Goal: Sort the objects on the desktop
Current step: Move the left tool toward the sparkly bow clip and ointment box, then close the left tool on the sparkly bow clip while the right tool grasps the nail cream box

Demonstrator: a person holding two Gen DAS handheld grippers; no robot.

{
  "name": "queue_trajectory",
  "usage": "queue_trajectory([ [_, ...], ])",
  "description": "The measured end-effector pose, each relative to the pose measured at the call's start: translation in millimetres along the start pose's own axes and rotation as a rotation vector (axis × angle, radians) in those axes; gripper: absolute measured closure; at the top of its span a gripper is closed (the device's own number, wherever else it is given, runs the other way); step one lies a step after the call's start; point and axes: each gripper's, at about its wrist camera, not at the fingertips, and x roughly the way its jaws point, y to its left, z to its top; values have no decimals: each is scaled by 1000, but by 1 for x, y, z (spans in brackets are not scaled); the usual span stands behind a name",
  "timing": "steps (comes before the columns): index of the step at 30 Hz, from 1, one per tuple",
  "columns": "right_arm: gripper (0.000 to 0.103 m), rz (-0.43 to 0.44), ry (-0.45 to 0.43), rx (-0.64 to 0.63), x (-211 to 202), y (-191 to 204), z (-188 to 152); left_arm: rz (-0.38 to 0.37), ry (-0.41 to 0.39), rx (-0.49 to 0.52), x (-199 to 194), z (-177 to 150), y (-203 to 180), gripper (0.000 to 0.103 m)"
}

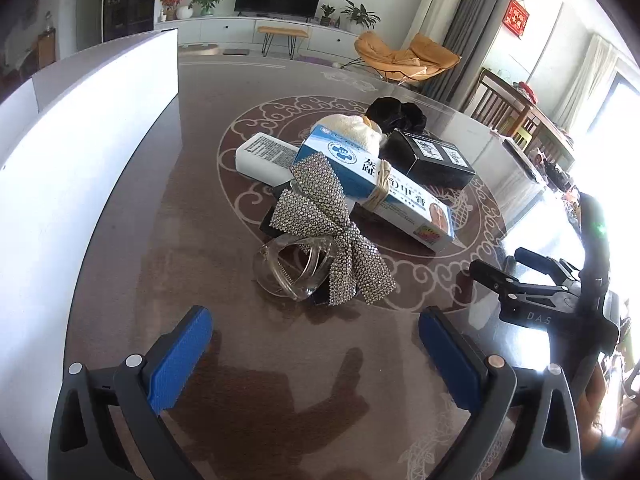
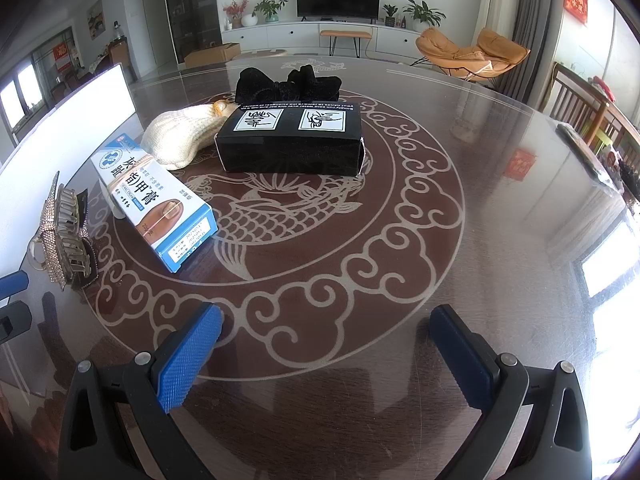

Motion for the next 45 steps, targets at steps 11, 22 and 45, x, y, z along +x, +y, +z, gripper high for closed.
queue_trajectory([
  [11,0,0,0,0,0,0,0,49,-14,-193,35,29,15,43],
  [22,0,0,0,0,0,0,0,-25,-59,-88,-14,-31,18,49],
  [45,28,380,169,-579,39,125,104,-54,-86,-159,-13,-32,32,51],
])
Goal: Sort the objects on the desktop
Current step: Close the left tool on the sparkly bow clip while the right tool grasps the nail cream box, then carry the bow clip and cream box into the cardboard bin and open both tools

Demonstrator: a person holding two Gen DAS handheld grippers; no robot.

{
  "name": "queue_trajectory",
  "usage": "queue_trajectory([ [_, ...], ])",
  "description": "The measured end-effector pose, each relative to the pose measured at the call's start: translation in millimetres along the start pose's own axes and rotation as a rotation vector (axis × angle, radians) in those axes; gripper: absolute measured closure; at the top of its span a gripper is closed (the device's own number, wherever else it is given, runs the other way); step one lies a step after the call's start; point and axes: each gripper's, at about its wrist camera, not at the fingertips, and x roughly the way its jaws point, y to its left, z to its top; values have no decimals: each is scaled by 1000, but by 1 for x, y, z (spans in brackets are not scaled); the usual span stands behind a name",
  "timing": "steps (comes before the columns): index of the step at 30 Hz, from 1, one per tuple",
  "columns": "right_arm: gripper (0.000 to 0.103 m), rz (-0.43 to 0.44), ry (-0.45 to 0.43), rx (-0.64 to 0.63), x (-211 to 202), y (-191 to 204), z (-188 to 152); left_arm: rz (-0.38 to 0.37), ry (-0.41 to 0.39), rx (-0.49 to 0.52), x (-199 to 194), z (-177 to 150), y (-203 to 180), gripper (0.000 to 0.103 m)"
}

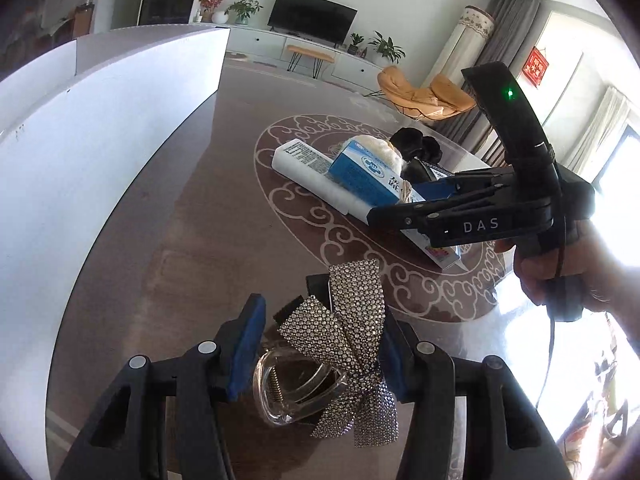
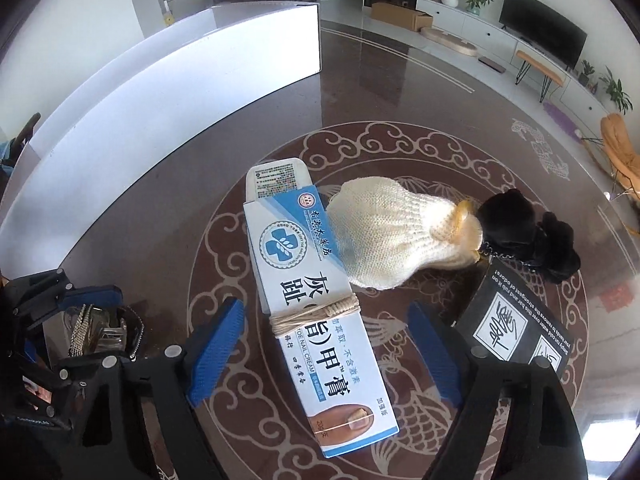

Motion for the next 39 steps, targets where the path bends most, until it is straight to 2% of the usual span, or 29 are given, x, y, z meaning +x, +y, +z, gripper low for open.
queue_trajectory([
  [2,52,40,58,10,13,0,-3,-2,3,-3,1,0,1,51],
  [4,58,17,42,5,8,5,-9,-11,2,2,1,0,-1,51],
  [9,58,6,-22,80,-25,4,-32,-53,-34,34,-8,-1,-10,53],
  [14,58,-2,-67,109,-66,8,-44,-111,-100,25,-38,-1,-10,53],
  [19,58,-8,-113,88,-97,29,-21,-128,-158,-21,-89,8,3,53],
  [22,58,31,-150,73,-111,50,10,-87,-198,-48,-126,29,27,53],
  [25,58,73,-175,37,-113,85,53,-22,-224,-111,-159,51,69,53],
  [28,58,129,-190,-5,-112,127,95,95,-230,-155,-178,68,116,53],
  [30,58,168,-201,-31,-109,159,123,171,-207,-191,-180,72,149,53],
  [34,58,245,-203,-33,-84,215,170,267,-113,-263,-163,68,201,53],
  [39,57,236,-140,-19,-22,262,198,347,9,-336,-139,52,233,52],
])
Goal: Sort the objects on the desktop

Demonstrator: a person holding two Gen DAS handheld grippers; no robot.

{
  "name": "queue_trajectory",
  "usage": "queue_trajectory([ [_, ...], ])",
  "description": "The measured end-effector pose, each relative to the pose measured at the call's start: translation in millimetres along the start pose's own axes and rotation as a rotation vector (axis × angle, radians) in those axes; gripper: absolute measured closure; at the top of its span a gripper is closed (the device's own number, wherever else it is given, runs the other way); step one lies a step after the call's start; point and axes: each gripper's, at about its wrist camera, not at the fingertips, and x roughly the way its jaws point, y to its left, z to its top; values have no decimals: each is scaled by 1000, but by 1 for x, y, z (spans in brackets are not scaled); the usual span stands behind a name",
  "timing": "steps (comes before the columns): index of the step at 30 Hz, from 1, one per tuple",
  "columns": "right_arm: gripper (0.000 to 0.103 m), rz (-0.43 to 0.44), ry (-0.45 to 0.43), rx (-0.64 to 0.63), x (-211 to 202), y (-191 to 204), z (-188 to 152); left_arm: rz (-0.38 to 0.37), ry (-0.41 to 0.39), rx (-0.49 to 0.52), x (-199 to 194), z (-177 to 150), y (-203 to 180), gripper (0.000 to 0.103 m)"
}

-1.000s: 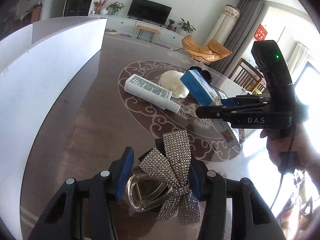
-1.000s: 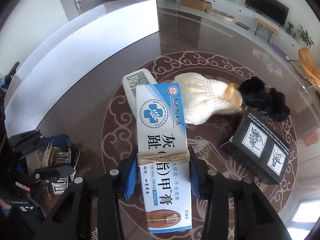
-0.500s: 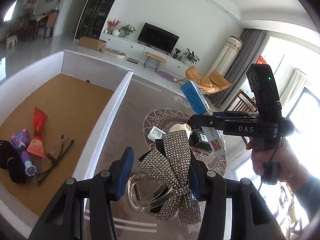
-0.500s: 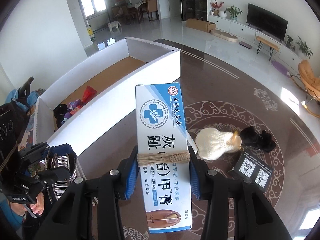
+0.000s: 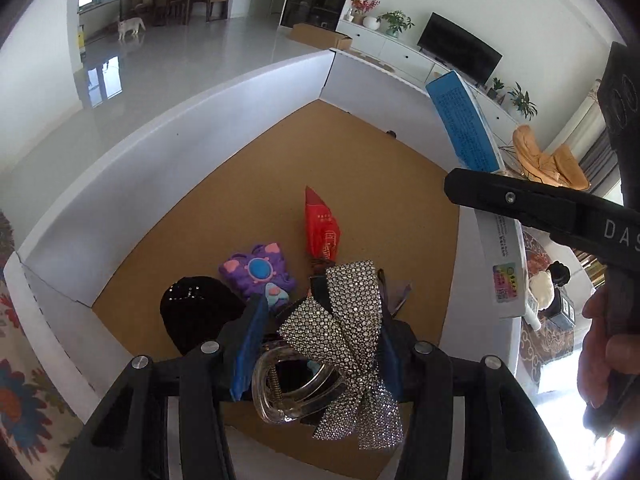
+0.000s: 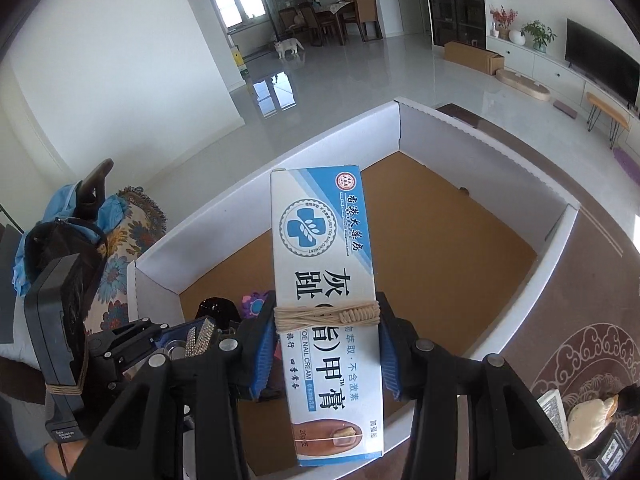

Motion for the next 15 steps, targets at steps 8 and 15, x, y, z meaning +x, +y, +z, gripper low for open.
queue_trajectory([
  [8,20,-23,-51,170,26,-26,-22,32,-81,49,-12,-17,-14,40],
  [15,1,-170,-253,133,-65,-70,-99,-153,-170,240,-59,-50,-113,33],
])
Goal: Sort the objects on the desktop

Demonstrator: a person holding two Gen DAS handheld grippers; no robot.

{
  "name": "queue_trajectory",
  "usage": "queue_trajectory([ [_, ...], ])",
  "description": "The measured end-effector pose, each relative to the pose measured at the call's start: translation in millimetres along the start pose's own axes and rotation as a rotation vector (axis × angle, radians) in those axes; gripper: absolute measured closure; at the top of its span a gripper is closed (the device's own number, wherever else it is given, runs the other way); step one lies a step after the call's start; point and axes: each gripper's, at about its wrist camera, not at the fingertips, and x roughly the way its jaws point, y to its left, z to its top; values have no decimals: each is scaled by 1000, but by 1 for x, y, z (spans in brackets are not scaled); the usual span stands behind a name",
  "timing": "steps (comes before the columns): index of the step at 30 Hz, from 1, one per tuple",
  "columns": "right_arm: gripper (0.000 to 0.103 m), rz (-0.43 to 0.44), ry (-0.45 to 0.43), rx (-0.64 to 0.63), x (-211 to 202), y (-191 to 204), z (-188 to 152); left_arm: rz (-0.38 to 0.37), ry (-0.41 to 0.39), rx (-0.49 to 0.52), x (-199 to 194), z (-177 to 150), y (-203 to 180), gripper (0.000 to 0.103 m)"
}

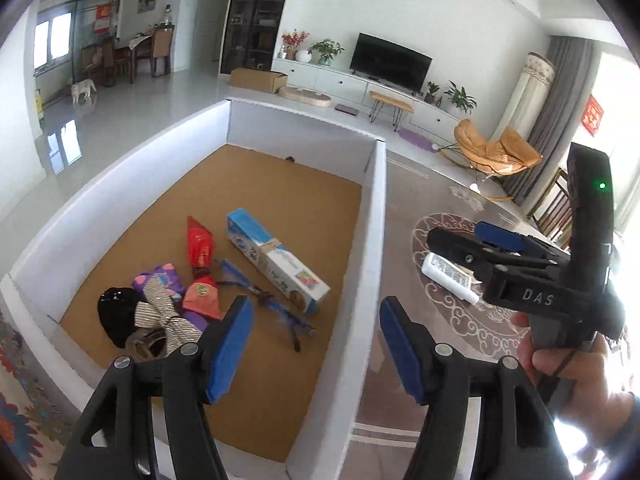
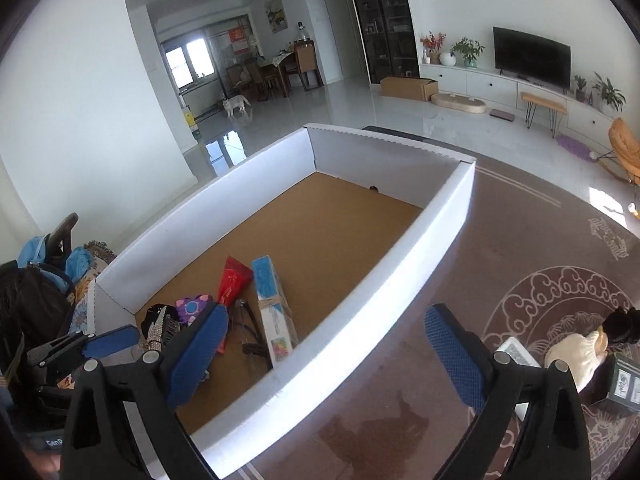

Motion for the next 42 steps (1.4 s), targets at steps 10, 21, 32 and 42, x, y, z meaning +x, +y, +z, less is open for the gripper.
queue_trajectory([
  [10,1,-410,127,91,-90,-178,-170,-193,158,141,77,-64,-155,4],
  [21,1,-494,144,188,-124,-218,-227,-27,166,244,130,-103,-179,4],
  [32,0,-456,152,240,-120,-223,-228,36,173,305,132,-108,-186,0],
  [42,0,-456,152,240,-120,-222,-228,39,171,304,132,-109,-186,0],
])
